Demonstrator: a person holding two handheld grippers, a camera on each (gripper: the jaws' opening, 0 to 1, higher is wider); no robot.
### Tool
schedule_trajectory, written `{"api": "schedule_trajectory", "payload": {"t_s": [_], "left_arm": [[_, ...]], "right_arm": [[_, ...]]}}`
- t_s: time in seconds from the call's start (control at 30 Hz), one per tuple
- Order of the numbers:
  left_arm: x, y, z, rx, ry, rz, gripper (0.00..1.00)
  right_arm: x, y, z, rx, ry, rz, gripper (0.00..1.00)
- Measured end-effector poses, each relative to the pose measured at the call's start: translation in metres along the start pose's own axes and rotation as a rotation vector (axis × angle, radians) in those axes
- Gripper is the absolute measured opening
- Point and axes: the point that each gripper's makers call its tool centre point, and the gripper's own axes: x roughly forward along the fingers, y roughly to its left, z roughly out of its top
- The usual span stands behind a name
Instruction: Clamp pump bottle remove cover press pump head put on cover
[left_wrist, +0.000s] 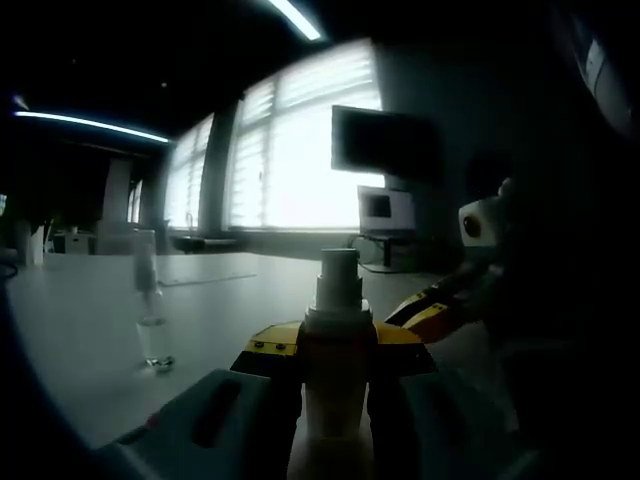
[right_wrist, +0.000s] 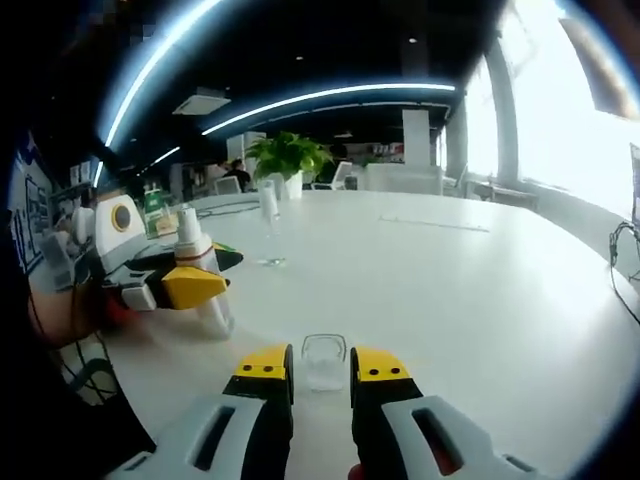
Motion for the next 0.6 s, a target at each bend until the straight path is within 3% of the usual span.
{"api": "schedule_trajectory", "payload": {"t_s": [0.23,0.6], "left_arm": [[0.000,0.001,0.000,0.000,0.003,0.001,0.15],[0.000,0.000,0.000,0.003,0.006,0.001,0.15]], "right_arm": [[0.000,-0.002,-0.003,0.039,-0.038,-0.015,0.16],[0.004,-0.003,-0.014,-0.008,-0.014,-0.034,0.13]]}}
